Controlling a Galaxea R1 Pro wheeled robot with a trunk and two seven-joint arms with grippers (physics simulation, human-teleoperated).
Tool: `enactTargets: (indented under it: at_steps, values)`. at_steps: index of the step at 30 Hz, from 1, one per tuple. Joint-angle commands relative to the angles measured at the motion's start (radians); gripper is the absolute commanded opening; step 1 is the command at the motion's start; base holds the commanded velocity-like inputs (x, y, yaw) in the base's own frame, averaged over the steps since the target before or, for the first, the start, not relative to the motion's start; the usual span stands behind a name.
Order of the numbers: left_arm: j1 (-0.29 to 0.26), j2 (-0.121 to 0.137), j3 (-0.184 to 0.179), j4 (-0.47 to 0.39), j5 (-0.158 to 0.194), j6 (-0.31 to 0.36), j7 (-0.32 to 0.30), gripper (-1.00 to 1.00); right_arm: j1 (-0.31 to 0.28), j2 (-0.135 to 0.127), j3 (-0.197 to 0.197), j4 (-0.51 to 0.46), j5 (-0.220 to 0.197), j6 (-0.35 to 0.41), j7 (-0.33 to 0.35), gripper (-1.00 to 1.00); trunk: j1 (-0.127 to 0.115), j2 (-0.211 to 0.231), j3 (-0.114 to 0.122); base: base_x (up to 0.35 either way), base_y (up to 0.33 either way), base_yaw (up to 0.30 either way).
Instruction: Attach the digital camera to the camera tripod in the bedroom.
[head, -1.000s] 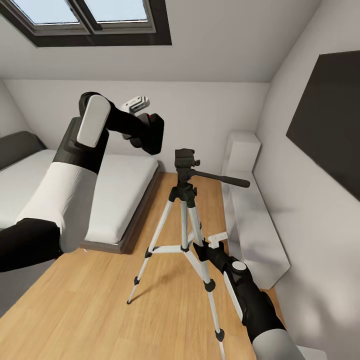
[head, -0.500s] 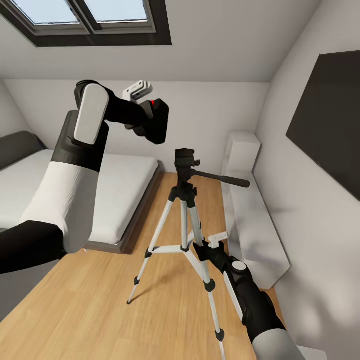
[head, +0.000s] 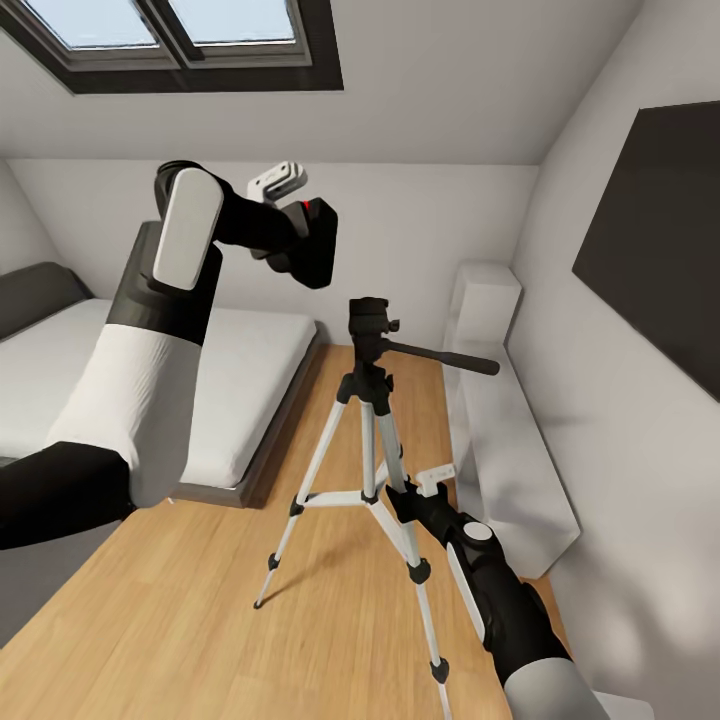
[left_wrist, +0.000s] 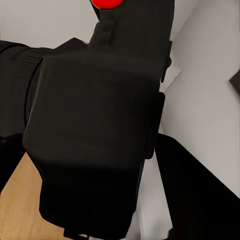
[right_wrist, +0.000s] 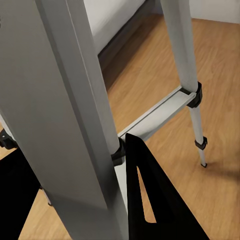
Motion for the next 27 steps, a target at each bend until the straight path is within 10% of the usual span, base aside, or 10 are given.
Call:
enactTargets:
  at_steps: [1,27]
  values:
    - [-0.001,0.000,-0.003,-0.005,0.008,0.001,0.008,-1.00,0.000,0.001,-0.001,0.012,0.017,0.006,0.007,-1.00,0.001,-0.002,-0.002,0.000,0.000,0.000]
    - [0.014,0.012,-0.058,0.078,0.005,-0.003,0.000,-1.00,-0.001,0.003,-0.001,0.012,0.017,0.006,0.003,-1.00,0.001,-0.002,-0.002,0.000,0.000,0.000]
